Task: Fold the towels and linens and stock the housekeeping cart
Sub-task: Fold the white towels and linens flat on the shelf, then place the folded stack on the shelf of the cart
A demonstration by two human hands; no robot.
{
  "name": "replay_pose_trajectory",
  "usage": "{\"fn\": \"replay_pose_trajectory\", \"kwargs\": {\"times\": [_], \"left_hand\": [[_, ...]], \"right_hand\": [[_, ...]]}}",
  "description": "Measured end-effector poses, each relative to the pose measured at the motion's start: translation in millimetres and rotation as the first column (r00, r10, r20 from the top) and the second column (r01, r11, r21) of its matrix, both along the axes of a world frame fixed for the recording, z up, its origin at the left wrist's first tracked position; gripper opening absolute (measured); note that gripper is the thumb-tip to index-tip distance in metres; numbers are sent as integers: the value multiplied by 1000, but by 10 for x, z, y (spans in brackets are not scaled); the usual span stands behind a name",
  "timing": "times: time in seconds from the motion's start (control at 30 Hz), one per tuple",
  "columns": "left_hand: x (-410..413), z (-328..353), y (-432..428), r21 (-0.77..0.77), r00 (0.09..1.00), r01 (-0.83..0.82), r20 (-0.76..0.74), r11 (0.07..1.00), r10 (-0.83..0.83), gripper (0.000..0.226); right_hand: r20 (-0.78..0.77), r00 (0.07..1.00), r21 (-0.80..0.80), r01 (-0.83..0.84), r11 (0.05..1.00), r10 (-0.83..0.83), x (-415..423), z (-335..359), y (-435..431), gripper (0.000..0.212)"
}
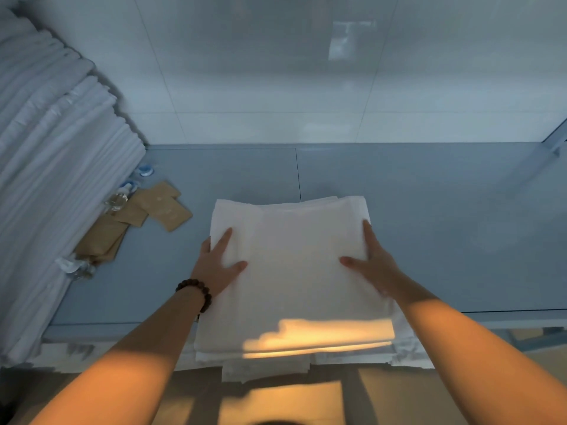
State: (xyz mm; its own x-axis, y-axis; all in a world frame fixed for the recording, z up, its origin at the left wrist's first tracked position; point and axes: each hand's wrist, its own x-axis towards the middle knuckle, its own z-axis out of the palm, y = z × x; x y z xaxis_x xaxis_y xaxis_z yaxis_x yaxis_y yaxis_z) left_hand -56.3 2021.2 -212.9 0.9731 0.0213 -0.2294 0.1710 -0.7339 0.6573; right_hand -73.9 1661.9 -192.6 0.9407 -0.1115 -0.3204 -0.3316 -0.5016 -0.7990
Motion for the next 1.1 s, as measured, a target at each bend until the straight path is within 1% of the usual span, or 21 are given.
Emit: {"fn": "replay_pose_trajectory", "kwargs": {"times": [0.17,0.3,0.47,0.6,0.7,0.8,0.87,0.97,1.1], "left_hand": [[-13,20,-24,18,999,2,-46,1000,-1,90],[-60,22,-11,16,999,-12,-47,1000,12,89],[-201,44,37,-89,998,-48,-54,995,43,89],[-322,75,55,-124,998,-45,-41,991,40,90],[-389,107,98,-156,996,-32,-84,987,19,91],[-432,147,156,-221,985,-49,-170,974,11,91],[-474,165,139,-216,981,-62,-191,974,20,90],[-582,155,20,-183,988,-112,-121,977,91,88],[-719,195,-123,-179,978,-209,-63,961,201,86]], "right_hand": [[20,997,-151,-66,986,70,-21,-30,22,83],[8,997,-196,-76,978,79,-22,-45,37,74],[-2,995,-174,-103,979,105,-21,-44,22,75],[-5,993,-223,-116,968,118,-53,-55,64,74],[3,991,-243,-129,961,134,-58,-51,79,74],[17,988,-258,-146,955,156,-43,-58,61,75],[25,985,-262,-157,952,169,-31,-73,40,75],[38,981,-277,-172,945,190,16,-89,3,76],[73,961,-284,-238,929,268,143,-73,-39,77]]}}
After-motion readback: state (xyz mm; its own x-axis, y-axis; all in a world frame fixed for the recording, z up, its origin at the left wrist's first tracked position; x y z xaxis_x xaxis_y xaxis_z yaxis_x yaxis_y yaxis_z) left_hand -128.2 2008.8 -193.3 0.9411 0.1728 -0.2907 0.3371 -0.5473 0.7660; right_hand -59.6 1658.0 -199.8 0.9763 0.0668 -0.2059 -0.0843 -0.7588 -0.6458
